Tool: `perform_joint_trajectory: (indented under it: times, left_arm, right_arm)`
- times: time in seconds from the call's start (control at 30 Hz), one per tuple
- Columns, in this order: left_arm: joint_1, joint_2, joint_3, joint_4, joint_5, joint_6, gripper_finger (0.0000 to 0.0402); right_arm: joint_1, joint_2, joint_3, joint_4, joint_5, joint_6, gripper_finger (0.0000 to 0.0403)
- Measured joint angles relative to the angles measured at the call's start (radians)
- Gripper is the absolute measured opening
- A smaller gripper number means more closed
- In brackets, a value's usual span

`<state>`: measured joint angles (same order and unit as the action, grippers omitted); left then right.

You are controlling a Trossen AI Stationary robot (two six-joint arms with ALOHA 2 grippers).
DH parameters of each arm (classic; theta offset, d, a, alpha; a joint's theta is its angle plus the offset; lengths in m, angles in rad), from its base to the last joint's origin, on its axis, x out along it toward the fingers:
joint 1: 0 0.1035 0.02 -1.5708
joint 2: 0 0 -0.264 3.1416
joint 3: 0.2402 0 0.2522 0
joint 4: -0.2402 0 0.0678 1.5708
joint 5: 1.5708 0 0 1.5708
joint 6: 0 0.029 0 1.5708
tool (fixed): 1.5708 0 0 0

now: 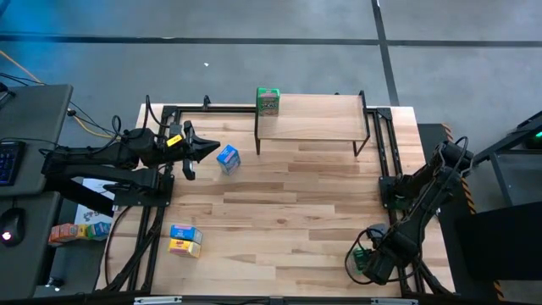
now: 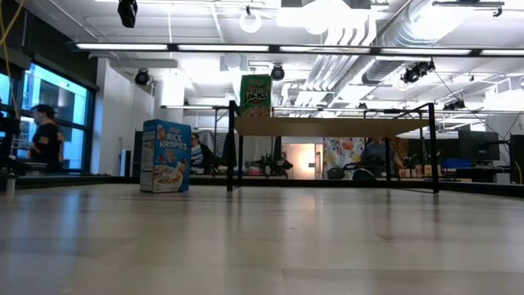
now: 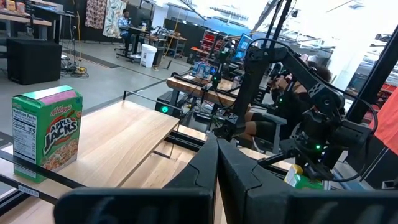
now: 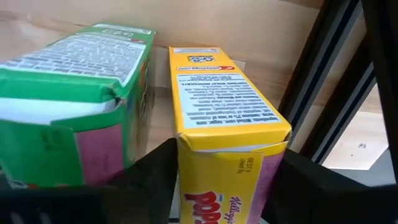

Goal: Stack cereal on shelf
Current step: Put the right yellow cereal box on the shelf

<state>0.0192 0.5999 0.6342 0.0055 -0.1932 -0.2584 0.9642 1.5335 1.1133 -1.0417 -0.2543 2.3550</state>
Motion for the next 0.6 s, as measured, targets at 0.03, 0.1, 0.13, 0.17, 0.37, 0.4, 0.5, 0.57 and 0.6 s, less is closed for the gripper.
perform_joint_trajectory:
  times: [0.03, 0.1, 0.13, 0.17, 0.37, 0.4, 0.5, 0.57, 0.6]
  left_arm:
    - [0.0, 0.0, 0.0, 0.0, 0.0, 0.0, 0.0001]
    - [0.0, 0.0, 0.0, 0.0, 0.0, 0.0, 0.0001]
    - [0.0, 0.0, 0.0, 0.0, 0.0, 0.0, 0.0001]
    - [0.0, 0.0, 0.0, 0.0, 0.0, 0.0, 0.0001]
    - [0.0, 0.003, 0.0, 0.0, -0.01, 0.001, 0.0001]
    - [0.0, 0.003, 0.0, -0.002, -0.014, 0.001, 0.0001]
    - [0.0, 0.003, 0.0, 0.0, -0.029, 0.001, 0.0001]
    - [0.0, 0.004, 0.0, -0.001, -0.03, 0.001, 0.0001]
    - [0.0, 0.004, 0.0, -0.001, -0.03, 0.002, 0.0001]
  right_arm:
    - [0.0, -0.001, 0.0, 0.004, 0.0, -0.003, 0.0186]
    - [0.0, -0.007, 0.0, 0.011, -0.005, -0.004, 0.0176]
    - [0.0, -0.011, 0.0, 0.016, -0.009, -0.004, 0.0172]
    - [0.001, -0.018, 0.002, 0.019, -0.01, -0.007, 0.0168]
    - [0.0, -0.092, 0.026, 0.011, -0.039, -0.104, 0.0154]
    - [0.001, -0.114, 0.03, 0.009, -0.049, -0.122, 0.0152]
    - [0.001, -0.192, 0.047, 0.007, -0.078, -0.185, 0.0151]
    - [0.001, -0.252, 0.063, 0.007, -0.083, -0.219, 0.0151]
    - [0.0, -0.283, 0.074, 0.007, -0.084, -0.23, 0.0151]
